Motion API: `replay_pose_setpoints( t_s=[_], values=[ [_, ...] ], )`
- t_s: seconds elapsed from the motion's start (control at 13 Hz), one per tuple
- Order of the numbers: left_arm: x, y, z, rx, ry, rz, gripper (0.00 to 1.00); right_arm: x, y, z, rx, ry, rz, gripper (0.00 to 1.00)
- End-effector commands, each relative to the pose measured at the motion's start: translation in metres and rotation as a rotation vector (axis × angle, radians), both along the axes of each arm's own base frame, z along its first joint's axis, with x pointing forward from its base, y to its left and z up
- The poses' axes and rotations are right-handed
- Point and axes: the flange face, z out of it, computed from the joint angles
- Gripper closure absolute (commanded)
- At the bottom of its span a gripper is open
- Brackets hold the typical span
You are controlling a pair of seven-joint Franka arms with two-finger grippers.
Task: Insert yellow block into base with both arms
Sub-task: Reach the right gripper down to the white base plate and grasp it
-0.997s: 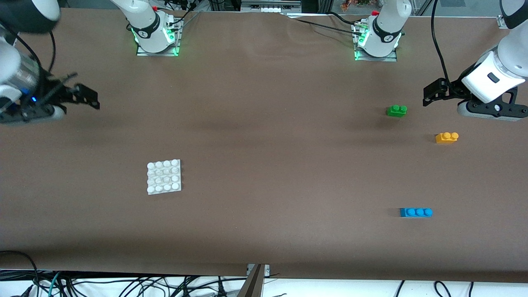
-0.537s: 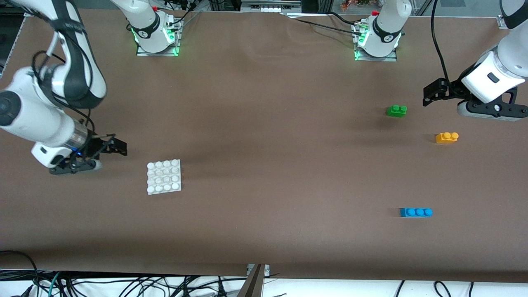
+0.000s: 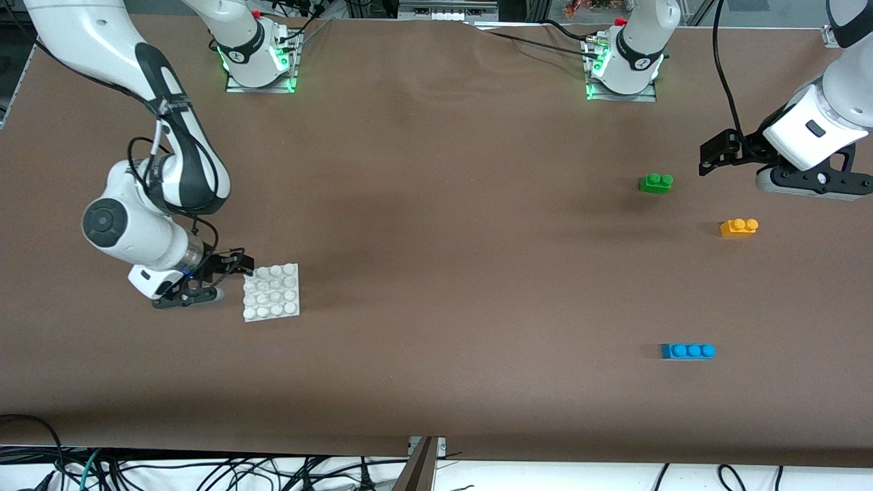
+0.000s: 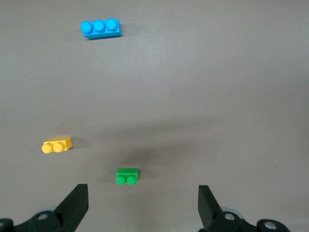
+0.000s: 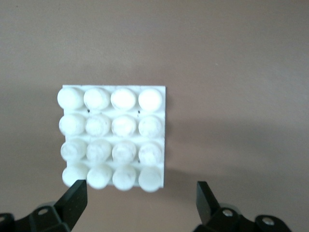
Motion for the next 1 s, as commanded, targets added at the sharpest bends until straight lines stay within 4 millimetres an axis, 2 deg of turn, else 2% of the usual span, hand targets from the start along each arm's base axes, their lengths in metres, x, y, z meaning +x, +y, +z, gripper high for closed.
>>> replay_pose_setpoints(
  t_s=[0.0, 0.38, 0.69, 0.92],
  values=[
    [0.002, -0.002, 0.006, -0.022, 0.007, 0.006, 0.00, 0.008, 0.011, -0.013, 0.015, -0.026, -0.005, 0.00],
    [0.002, -0.002, 0.006, -0.022, 0.009, 0.006, 0.00, 0.018, 0.010, -0.050, 0.020, -0.049, -0.014, 0.00],
    [0.002, -0.002, 0.006, -0.022, 0.007, 0.006, 0.00, 0.017, 0.007, -0.066, 0.030, -0.037, -0.035, 0.00],
    [0.002, -0.002, 0.006, -0.022, 0.007, 0.008, 0.00, 0.018, 0.007, -0.069, 0.032, -0.052, -0.035, 0.01]
  ],
)
